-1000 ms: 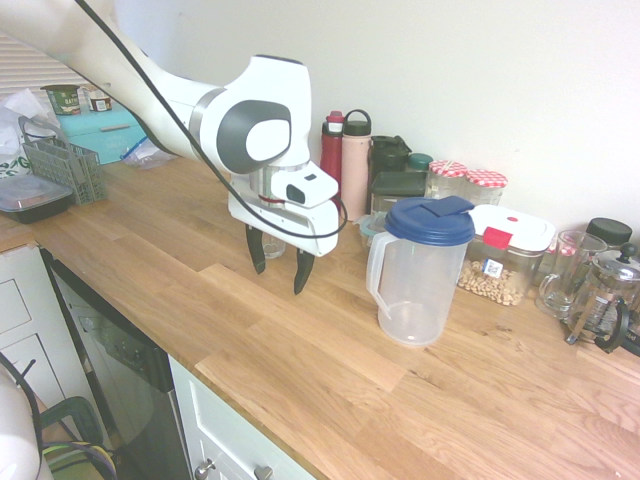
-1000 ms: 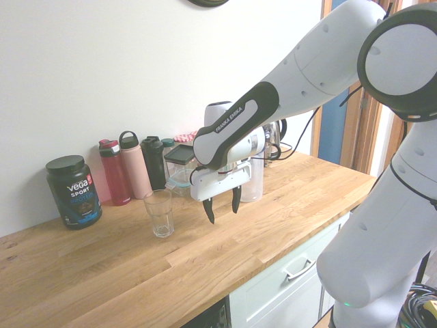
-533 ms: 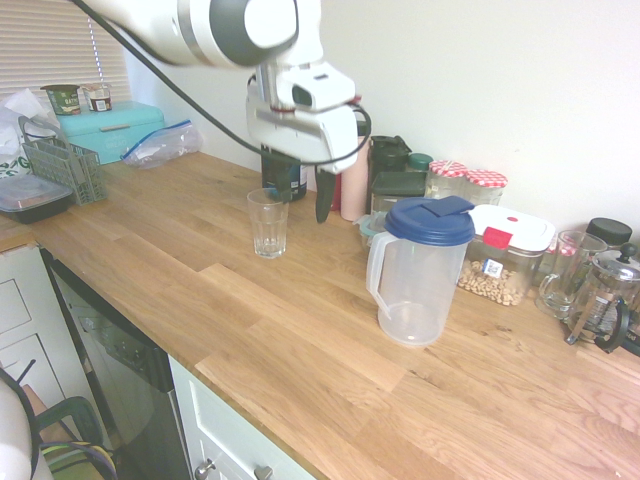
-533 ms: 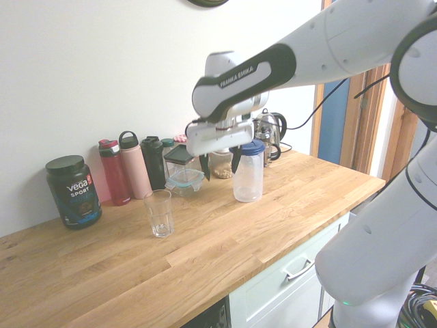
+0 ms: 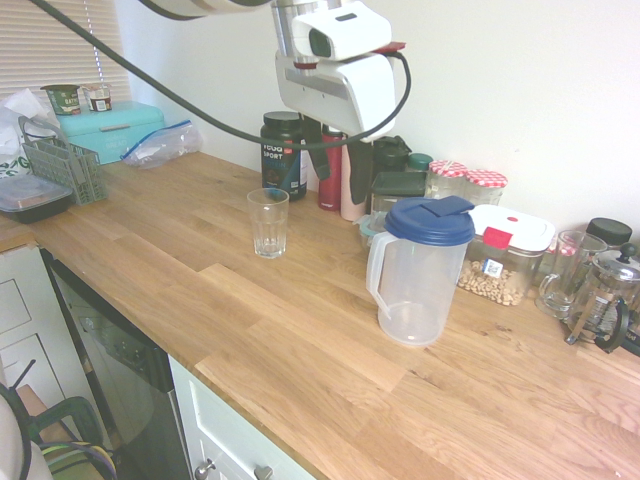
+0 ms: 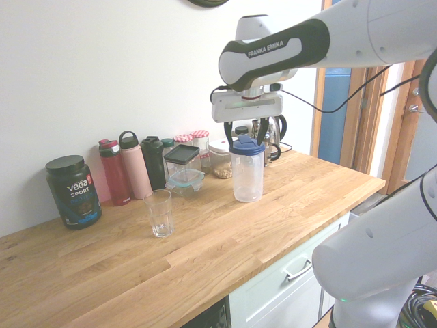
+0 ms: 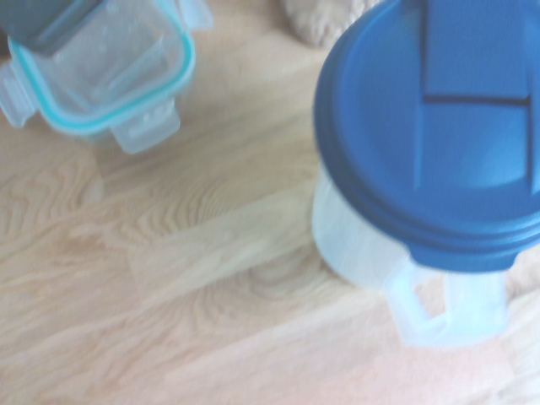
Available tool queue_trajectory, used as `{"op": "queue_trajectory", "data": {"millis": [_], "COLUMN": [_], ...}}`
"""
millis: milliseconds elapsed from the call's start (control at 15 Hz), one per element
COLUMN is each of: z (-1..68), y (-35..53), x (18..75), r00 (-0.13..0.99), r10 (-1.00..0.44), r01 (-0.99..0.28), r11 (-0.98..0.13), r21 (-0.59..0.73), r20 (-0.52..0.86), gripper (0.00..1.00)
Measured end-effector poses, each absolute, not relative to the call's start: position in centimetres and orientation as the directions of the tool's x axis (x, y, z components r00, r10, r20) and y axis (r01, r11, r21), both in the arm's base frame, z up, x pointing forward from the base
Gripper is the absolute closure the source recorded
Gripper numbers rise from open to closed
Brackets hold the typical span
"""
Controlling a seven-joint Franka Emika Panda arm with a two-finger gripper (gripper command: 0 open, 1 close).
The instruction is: Pour me some water
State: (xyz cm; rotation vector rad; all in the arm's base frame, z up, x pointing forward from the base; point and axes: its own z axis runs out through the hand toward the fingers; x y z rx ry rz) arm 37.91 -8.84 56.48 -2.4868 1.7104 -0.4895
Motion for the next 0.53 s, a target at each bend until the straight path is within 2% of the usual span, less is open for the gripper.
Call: {"op": "queue_trajectory", "data": {"millis": [133,333,533], "z": [54.6,51.7,48.2], "y": [-10.9,-12.5,-13.3], "x": [36.5,35.3,35.5], "r00": [0.328,0.398,0.418], "r10": [-0.921,-0.889,-0.870], "r01": [-0.889,-0.851,-0.828], "r11": [-0.377,-0.449,-0.484], "r21": [-0.261,-0.272,-0.284], "r20": [0.213,0.225,0.264], "gripper": [0.00,0.00,0.00]}}
